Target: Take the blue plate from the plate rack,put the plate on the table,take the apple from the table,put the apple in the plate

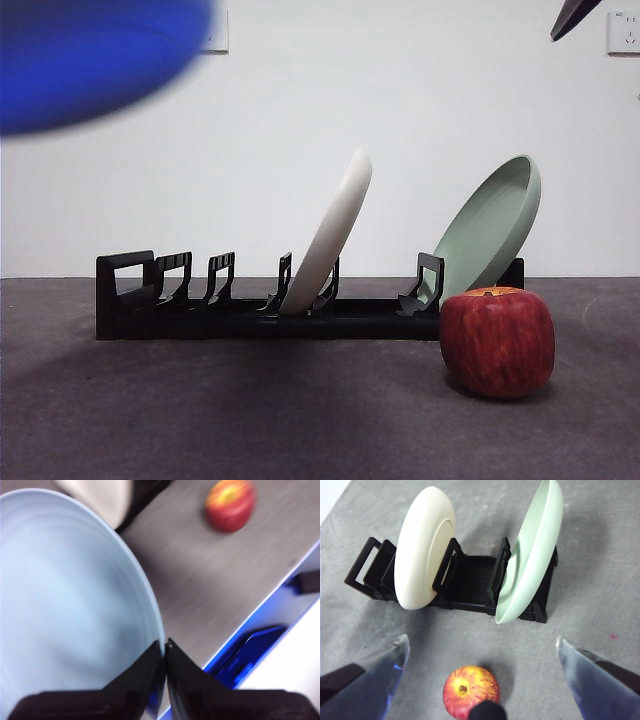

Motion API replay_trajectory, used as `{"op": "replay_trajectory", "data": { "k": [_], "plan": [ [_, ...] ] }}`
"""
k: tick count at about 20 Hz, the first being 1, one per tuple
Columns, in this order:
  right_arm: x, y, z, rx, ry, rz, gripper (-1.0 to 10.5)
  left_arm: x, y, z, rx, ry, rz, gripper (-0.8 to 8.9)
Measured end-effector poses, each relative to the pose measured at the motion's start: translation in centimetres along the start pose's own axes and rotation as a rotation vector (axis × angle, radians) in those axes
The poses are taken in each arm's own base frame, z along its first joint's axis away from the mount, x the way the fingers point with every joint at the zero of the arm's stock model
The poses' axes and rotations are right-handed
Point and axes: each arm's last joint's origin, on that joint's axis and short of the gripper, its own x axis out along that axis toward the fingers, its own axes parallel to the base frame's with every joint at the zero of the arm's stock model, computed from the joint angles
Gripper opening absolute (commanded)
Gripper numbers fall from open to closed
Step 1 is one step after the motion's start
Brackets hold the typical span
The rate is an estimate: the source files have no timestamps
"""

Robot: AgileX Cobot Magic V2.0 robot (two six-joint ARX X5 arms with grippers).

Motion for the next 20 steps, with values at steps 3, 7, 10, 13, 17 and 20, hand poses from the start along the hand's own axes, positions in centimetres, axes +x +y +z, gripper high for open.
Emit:
{"op": "replay_trajectory", "data": {
  "k": [3, 7, 10, 13, 17, 20],
  "plan": [
    [0.0, 0.0, 0.0, 0.003, 0.000, 0.000, 5.0, 3.5, -2.4, 0.4, 0.021, -0.002, -0.014, -0.08],
    [0.0, 0.0, 0.0, 0.008, 0.000, 0.000, 5.0, 9.2, -5.4, 0.6, 0.168, 0.134, 0.023, -0.08],
    [0.0, 0.0, 0.0, 0.011, 0.000, 0.000, 5.0, 13.3, -7.4, 0.3, 0.276, 0.198, 0.029, -0.08],
    [0.0, 0.0, 0.0, 0.011, 0.000, 0.000, 5.0, 16.9, -9.0, -0.5, 0.348, 0.265, 0.015, -0.09],
    [0.0, 0.0, 0.0, 0.010, 0.000, 0.000, 5.0, 19.5, -9.5, -1.2, 0.373, 0.325, -0.034, 0.33],
    [0.0, 0.0, 0.0, 0.012, 0.004, 0.000, 5.0, 19.5, -9.2, -1.1, 0.364, 0.331, -0.055, 3.98]
  ]
}}
